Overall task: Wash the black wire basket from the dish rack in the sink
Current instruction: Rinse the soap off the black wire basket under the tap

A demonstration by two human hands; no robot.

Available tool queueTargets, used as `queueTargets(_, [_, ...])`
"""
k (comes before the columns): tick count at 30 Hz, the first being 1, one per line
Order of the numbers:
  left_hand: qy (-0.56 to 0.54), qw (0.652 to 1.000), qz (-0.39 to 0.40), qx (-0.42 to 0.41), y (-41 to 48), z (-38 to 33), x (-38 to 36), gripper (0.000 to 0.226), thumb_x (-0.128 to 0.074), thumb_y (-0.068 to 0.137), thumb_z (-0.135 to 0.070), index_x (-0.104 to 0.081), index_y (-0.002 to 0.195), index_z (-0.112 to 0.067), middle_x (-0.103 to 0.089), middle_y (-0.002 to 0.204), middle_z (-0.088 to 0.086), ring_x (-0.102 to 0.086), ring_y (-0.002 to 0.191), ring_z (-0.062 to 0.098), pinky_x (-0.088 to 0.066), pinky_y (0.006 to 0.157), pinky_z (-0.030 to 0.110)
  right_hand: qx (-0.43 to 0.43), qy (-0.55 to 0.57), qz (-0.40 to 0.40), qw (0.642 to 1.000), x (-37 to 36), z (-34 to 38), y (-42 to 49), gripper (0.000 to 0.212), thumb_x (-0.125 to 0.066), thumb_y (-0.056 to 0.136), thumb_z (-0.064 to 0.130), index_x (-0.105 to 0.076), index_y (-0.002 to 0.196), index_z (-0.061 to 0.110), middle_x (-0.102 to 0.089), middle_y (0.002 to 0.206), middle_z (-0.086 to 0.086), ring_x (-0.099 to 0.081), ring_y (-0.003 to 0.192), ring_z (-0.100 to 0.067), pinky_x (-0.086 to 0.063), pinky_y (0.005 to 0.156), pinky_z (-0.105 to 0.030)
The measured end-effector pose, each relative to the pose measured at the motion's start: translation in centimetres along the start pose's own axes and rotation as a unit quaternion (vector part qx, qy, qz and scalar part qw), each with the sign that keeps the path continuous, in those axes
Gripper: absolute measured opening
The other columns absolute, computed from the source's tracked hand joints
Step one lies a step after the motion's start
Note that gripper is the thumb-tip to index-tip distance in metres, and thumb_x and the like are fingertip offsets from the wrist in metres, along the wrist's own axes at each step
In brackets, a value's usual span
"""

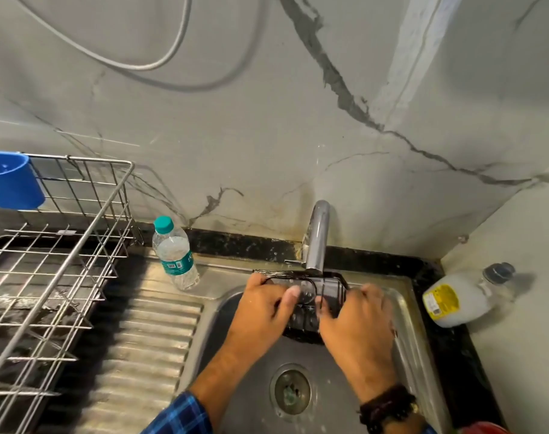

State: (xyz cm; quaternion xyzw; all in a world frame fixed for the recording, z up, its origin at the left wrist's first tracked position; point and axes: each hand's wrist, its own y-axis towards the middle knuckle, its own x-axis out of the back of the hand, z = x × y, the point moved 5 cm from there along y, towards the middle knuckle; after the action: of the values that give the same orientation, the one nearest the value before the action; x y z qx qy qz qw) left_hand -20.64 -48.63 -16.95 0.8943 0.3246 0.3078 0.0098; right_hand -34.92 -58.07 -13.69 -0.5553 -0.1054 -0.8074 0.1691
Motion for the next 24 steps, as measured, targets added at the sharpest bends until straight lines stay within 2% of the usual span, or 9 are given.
queueTargets(3, [0.013,0.999,-0.04,-0.015,-0.2,-0.6,0.3,0.058,-0.035,0.103,-0.048,-0.064,0.065,-0.015,-0.061,0.059,-0.006,-0.049,0.078,0.011,-0.038,0.078,0.029,0.089,0.159,-0.111,0.977,0.6,1.0,-1.5,0.043,-0.057,0.095,0.034,-0.044,0.131,0.015,-0.047,0.136,-0.007,-0.049,0.124,-0.02,-0.045,0.095,-0.028])
queueTargets(5, [0.002,0.998,-0.07,0.002,-1.0,0.0,0.6,0.055,-0.037,0.103,-0.045,-0.071,0.073,-0.015,-0.065,0.068,-0.01,-0.052,0.087,0.008,-0.044,0.08,0.031,0.173,0.248,-0.067,0.951,0.1,2.3,-1.9,0.052,-0.043,0.1,0.034,-0.03,0.148,0.019,-0.036,0.155,-0.002,-0.03,0.146,-0.014,-0.032,0.117,-0.036])
queueTargets(7, [-0.019,0.995,-0.09,0.033,-2.0,0.9,0.6,0.055,-0.036,0.103,-0.046,-0.074,0.077,-0.015,-0.066,0.072,-0.012,-0.053,0.093,0.012,-0.047,0.078,0.032,0.276,0.212,-0.009,0.937,-0.7,3.1,-2.0,0.064,-0.034,0.1,0.04,-0.012,0.158,0.022,-0.017,0.166,0.003,-0.007,0.153,-0.009,-0.011,0.124,-0.039])
queueTargets(10, [-0.053,0.992,-0.107,0.042,-3.4,1.6,1.0,0.055,-0.038,0.102,-0.047,-0.068,0.07,-0.014,-0.061,0.071,-0.007,-0.053,0.09,0.016,-0.046,0.075,0.035,0.297,0.214,0.051,0.929,-2.3,1.6,-1.2,0.065,-0.028,0.099,0.054,-0.01,0.158,0.034,-0.015,0.164,0.016,-0.009,0.151,-0.003,-0.01,0.123,-0.036])
queueTargets(12, [-0.091,0.987,-0.12,0.062,-3.9,2.7,1.2,0.054,-0.039,0.102,-0.048,-0.064,0.067,-0.014,-0.057,0.072,-0.003,-0.054,0.084,0.017,-0.048,0.07,0.035,0.213,0.263,0.059,0.939,-3.1,-0.7,0.3,0.052,-0.02,0.096,0.064,-0.035,0.144,0.051,-0.039,0.147,0.028,-0.033,0.14,0.0,-0.029,0.118,-0.04])
queueTargets(14, [-0.142,0.974,-0.146,0.093,-4.5,4.0,1.5,0.048,-0.04,0.1,-0.049,-0.062,0.071,-0.017,-0.056,0.077,0.004,-0.055,0.074,0.018,-0.048,0.063,0.03,0.164,0.255,0.044,0.952,-3.4,-2.6,1.9,0.05,-0.018,0.095,0.069,-0.06,0.108,0.044,-0.063,0.108,0.023,-0.057,0.106,0.004,-0.051,0.094,-0.036])
queueTargets(17, [-0.188,0.961,-0.155,0.133,-5.1,5.7,1.4,0.045,-0.039,0.104,-0.044,-0.064,0.083,-0.015,-0.064,0.081,0.007,-0.061,0.074,0.025,-0.052,0.064,0.033,0.243,0.164,-0.002,0.956,-2.6,-2.3,2.8,0.045,-0.025,0.099,0.061,-0.052,0.07,0.037,-0.051,0.06,0.014,-0.055,0.063,0.0,-0.037,0.058,-0.015])
queueTargets(21, [-0.105,0.964,-0.161,0.182,-5.0,7.1,1.8,0.012,-0.042,0.105,-0.033,-0.053,0.098,-0.033,-0.06,0.093,-0.012,-0.059,0.088,0.009,-0.05,0.079,0.026,0.297,-0.006,0.0,0.955,-2.0,0.4,3.2,0.046,-0.022,0.102,0.052,-0.049,0.07,0.033,-0.044,0.057,0.013,-0.043,0.055,-0.004,-0.023,0.054,-0.013])
queueTargets(24, [0.017,0.971,-0.155,0.183,-4.2,7.6,3.4,0.016,-0.041,0.105,-0.037,-0.052,0.116,-0.035,-0.056,0.113,-0.007,-0.056,0.106,0.008,-0.052,0.09,0.032,0.306,-0.066,0.017,0.95,-2.7,0.6,3.1,0.054,-0.012,0.1,0.057,-0.05,0.071,0.032,-0.052,0.063,0.012,-0.049,0.061,-0.004,-0.036,0.06,-0.017])
